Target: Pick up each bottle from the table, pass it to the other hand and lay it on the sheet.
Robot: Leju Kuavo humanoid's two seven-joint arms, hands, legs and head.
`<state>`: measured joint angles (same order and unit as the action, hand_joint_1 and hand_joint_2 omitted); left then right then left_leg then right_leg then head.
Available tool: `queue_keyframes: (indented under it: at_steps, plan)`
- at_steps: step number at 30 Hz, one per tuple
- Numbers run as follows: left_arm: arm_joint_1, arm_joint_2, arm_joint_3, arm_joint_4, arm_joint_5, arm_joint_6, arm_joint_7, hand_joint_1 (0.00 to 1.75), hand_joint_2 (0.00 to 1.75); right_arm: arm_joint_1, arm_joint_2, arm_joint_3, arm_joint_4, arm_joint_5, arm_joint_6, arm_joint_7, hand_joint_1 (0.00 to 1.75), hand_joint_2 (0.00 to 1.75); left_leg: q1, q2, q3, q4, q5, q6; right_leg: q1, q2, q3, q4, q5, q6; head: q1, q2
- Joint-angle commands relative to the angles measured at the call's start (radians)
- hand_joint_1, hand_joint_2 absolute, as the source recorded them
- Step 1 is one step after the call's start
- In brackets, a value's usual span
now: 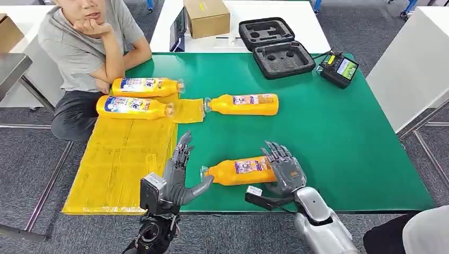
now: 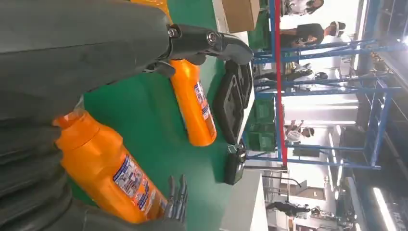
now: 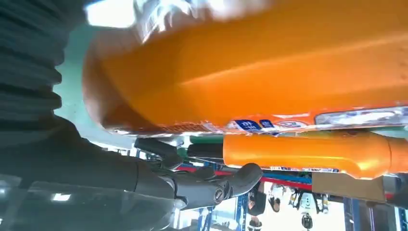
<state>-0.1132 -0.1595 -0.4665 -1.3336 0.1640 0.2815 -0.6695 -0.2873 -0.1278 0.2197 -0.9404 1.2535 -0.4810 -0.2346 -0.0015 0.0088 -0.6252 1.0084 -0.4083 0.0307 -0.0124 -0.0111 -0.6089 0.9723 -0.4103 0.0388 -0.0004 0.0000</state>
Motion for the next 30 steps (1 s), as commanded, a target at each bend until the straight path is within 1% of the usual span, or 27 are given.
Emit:
queue_keyframes:
  at_steps: [1, 2, 3, 4, 5, 6, 8, 9, 10, 11, 12, 15, 16, 22, 23, 25, 26, 27, 30]
  plan:
    - [-0.033, 0.015, -0.012, 0.048, 0.008, 0.008, 0.003, 0.0, 1.75, -0.093, -0.015, 0.057, 0.229, -0.046, 0.155, -0.001, 0.0, 1.75, 0.001, -0.001, 0.005, -0.001, -0.002, -0.002, 0.001, 0.001, 0.006, -0.001, -0.001, -0.002, 0.0, 0.0]
    - [-0.033, 0.015, -0.011, 0.047, 0.008, 0.008, 0.003, 0.0, 1.75, -0.099, -0.019, 0.066, 0.241, -0.042, 0.163, -0.004, 0.0, 1.75, 0.001, 0.0, 0.005, -0.001, -0.001, -0.002, 0.001, 0.001, 0.005, -0.002, -0.001, -0.001, 0.0, 0.0]
    - [-0.032, 0.012, -0.008, 0.04, 0.009, 0.009, 0.006, 0.0, 1.75, -0.113, -0.018, 0.059, 0.273, -0.066, 0.183, -0.017, 0.16, 1.75, 0.001, 0.0, 0.004, -0.001, -0.001, -0.001, 0.001, 0.001, 0.004, -0.002, 0.0, -0.001, 0.0, 0.0]
    - [-0.032, 0.012, -0.008, 0.04, 0.009, 0.009, 0.006, 0.0, 1.75, -0.113, -0.018, 0.059, 0.273, -0.066, 0.183, -0.017, 0.73, 1.75, 0.001, -0.001, 0.006, -0.001, -0.001, -0.002, 0.001, 0.001, 0.006, -0.002, -0.001, -0.002, 0.0, 0.0]
    - [-0.033, 0.012, -0.009, 0.035, 0.006, 0.009, 0.013, 0.0, 1.75, -0.125, -0.013, 0.056, 0.296, -0.083, 0.193, -0.028, 1.38, 1.75, 0.001, 0.0, 0.007, -0.001, -0.001, -0.001, 0.001, 0.001, 0.007, -0.002, 0.0, -0.002, 0.0, 0.0]
    - [-0.033, 0.012, -0.008, 0.034, 0.006, 0.009, 0.014, 0.0, 1.75, -0.127, -0.012, 0.054, 0.301, -0.09, 0.193, -0.032, 1.52, 1.75, 0.001, 0.001, 0.007, -0.001, -0.001, -0.001, 0.001, 0.002, 0.006, -0.002, 0.0, -0.001, 0.0, 0.0]
    - [-0.033, 0.012, -0.008, 0.034, 0.006, 0.009, 0.014, 0.0, 1.75, -0.127, -0.012, 0.054, 0.301, -0.09, 0.193, -0.032, 1.52, 1.75, 0.001, 0.0, 0.009, -0.001, -0.001, -0.001, 0.001, 0.0, 0.008, -0.002, 0.0, -0.002, 0.0, 0.0]
    - [-0.033, 0.012, -0.008, 0.034, 0.006, 0.009, 0.014, 0.0, 1.75, -0.127, -0.012, 0.054, 0.301, -0.09, 0.193, -0.032, 1.73, 1.75, 0.001, 0.001, 0.01, -0.001, -0.001, 0.0, 0.001, 0.001, 0.009, -0.002, 0.0, -0.001, 0.0, 0.0]
    - [-0.033, 0.012, -0.008, 0.035, 0.006, 0.009, 0.014, 0.0, 1.75, -0.126, -0.011, 0.055, 0.302, -0.09, 0.193, -0.032, 1.75, 1.75, 0.001, 0.0, 0.01, -0.001, -0.001, -0.001, 0.001, 0.0, 0.01, -0.002, 0.0, -0.002, 0.0, 0.0]
    - [-0.035, 0.011, -0.006, 0.038, 0.005, 0.008, 0.014, 0.0, 1.75, -0.132, -0.015, 0.062, 0.311, -0.089, 0.205, -0.027, 1.71, 1.75, 0.001, 0.001, 0.01, -0.001, -0.001, -0.001, 0.001, 0.002, 0.009, -0.002, 0.0, -0.002, 0.0, 0.0]
    - [-0.034, 0.011, -0.005, 0.039, 0.005, 0.007, 0.015, 0.0, 1.75, -0.133, -0.014, 0.059, 0.314, -0.097, 0.21, -0.027, 1.75, 1.75, 0.001, 0.0, 0.012, -0.001, -0.001, -0.001, 0.001, 0.0, 0.011, -0.002, 0.0, -0.002, -0.001, 0.0]
    - [-0.025, 0.014, -0.003, 0.027, -0.003, 0.004, 0.015, 0.0, 1.75, -0.133, -0.024, 0.064, 0.325, -0.118, 0.231, -0.039, 1.73, 1.75, 0.001, -0.001, 0.014, -0.002, -0.001, 0.0, 0.001, -0.001, 0.013, -0.003, -0.001, -0.002, 0.0, 0.0]
    - [-0.023, 0.015, -0.003, 0.02, -0.005, 0.003, 0.016, 0.0, 1.75, -0.132, -0.025, 0.065, 0.327, -0.126, 0.242, -0.044, 1.75, 1.75, 0.001, -0.001, 0.014, -0.001, -0.001, 0.0, 0.001, 0.0, 0.014, -0.002, 0.0, -0.002, 0.0, 0.0]
    - [-0.029, 0.019, -0.013, -0.002, -0.012, 0.011, 0.024, 0.0, 1.75, -0.116, -0.022, 0.07, 0.287, -0.179, 0.284, -0.08, 1.75, 1.75, 0.002, -0.002, 0.015, -0.001, -0.001, 0.0, 0.001, -0.001, 0.016, -0.003, -0.001, -0.002, 0.0, 0.0]
    - [-0.026, 0.019, -0.013, -0.005, -0.012, 0.013, 0.025, 0.0, 1.75, -0.115, -0.02, 0.064, 0.283, -0.198, 0.29, -0.092, 1.75, 1.75, 0.002, -0.002, 0.015, -0.001, -0.001, 0.0, 0.001, -0.001, 0.015, -0.003, -0.001, -0.002, 0.0, 0.0]
    - [-0.015, 0.017, -0.013, -0.009, -0.014, 0.014, 0.025, 0.0, 1.75, -0.102, -0.014, 0.032, 0.265, -0.271, 0.315, -0.153, 1.75, 1.75, 0.001, -0.001, 0.015, -0.001, -0.001, 0.0, 0.001, 0.0, 0.015, -0.002, -0.001, -0.001, 0.0, 0.0]
    - [-0.013, 0.016, -0.015, -0.008, -0.018, 0.015, 0.026, 0.0, 1.75, -0.089, -0.007, 0.001, 0.246, -0.338, 0.339, -0.212, 1.75, 1.75, 0.002, -0.002, 0.016, -0.002, -0.002, -0.001, 0.002, -0.001, 0.016, -0.003, -0.001, -0.002, 0.0, 0.0]
    - [-0.012, 0.015, -0.016, -0.007, -0.022, 0.016, 0.025, 0.0, 1.75, -0.08, -0.005, -0.014, 0.234, -0.372, 0.353, -0.239, 1.75, 1.75, 0.002, -0.002, 0.016, -0.002, -0.002, 0.0, 0.002, -0.001, 0.016, -0.003, -0.001, -0.002, 0.0, 0.0]
    - [-0.011, 0.015, -0.017, -0.007, -0.022, 0.017, 0.025, 0.0, 1.75, -0.078, -0.008, -0.015, 0.231, -0.374, 0.355, -0.24, 1.75, 1.75, 0.001, -0.001, 0.016, -0.001, -0.002, 0.001, 0.001, -0.001, 0.016, -0.003, -0.001, -0.002, 0.0, 0.0]
